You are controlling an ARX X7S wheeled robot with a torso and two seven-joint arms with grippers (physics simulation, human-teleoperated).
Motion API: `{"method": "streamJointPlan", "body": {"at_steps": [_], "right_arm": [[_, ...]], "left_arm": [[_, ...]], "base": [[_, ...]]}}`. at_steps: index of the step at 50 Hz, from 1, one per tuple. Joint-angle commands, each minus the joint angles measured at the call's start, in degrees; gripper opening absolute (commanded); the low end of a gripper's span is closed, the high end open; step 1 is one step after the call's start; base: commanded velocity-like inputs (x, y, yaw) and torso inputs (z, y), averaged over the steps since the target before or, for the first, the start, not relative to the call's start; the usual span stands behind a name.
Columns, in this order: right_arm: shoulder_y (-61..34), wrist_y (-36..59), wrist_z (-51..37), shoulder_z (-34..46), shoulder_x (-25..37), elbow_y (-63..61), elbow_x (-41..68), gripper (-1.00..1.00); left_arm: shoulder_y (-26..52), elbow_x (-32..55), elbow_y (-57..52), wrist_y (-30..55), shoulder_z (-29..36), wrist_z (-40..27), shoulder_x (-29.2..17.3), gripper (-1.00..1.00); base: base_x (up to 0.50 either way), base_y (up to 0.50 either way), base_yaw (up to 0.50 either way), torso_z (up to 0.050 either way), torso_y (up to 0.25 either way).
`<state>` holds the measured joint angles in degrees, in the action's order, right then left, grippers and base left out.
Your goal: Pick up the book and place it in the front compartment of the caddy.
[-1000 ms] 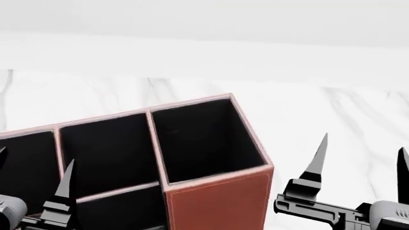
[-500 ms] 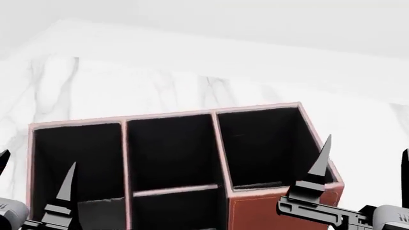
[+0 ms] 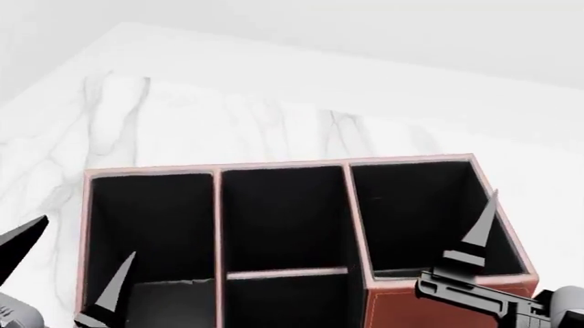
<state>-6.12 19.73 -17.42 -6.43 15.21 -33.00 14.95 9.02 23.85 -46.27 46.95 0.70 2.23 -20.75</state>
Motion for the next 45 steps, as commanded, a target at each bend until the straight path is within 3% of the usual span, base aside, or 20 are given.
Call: {"method": "streamJointPlan", "body": {"at_steps": [1,5,15,22,25,45], "right_arm": [[0.01,0.4,0.76,-1.44,-0.27,0.2,-1.32,1.0],[0.17,0.6,0.59,-1.37,0.06,-0.02,-1.54,1.0],[0.34,0.35,0.47,-0.45,0.63,0.52,-2.45,1.0],[0.36,0.35,0.37,0.07,1.0,0.81,-2.9,1.0],[0.37,0.42,0.37,0.38,1.16,0.78,-3.06,1.0],[1.3,-0.78,0.11,0.88,1.65,1.35,-3.48,1.0]], "left_arm": [[2.54,11.92,-6.25,11.9,-3.75,8.41,-4.52,1.0],[5.15,19.17,-7.35,17.72,-6.12,10.33,-5.44,1.0],[8.62,28.69,-10.04,26.92,-3.42,12.62,-8.57,1.0],[12.29,46.28,-10.41,38.61,-7.85,8.71,-8.04,1.0],[14.17,55.1,-7.74,41.75,-8.21,3.51,-7.82,1.0],[16.01,59.9,-7.42,39.66,1.43,1.29,-13.01,1.0]], "base": [[0.0,0.0,0.0,0.0,0.0],[0.0,0.0,0.0,0.0,0.0],[0.0,0.0,0.0,0.0,0.0],[0.0,0.0,0.0,0.0,0.0],[0.0,0.0,0.0,0.0,0.0],[0.0,0.0,0.0,0.0,0.0]]}}
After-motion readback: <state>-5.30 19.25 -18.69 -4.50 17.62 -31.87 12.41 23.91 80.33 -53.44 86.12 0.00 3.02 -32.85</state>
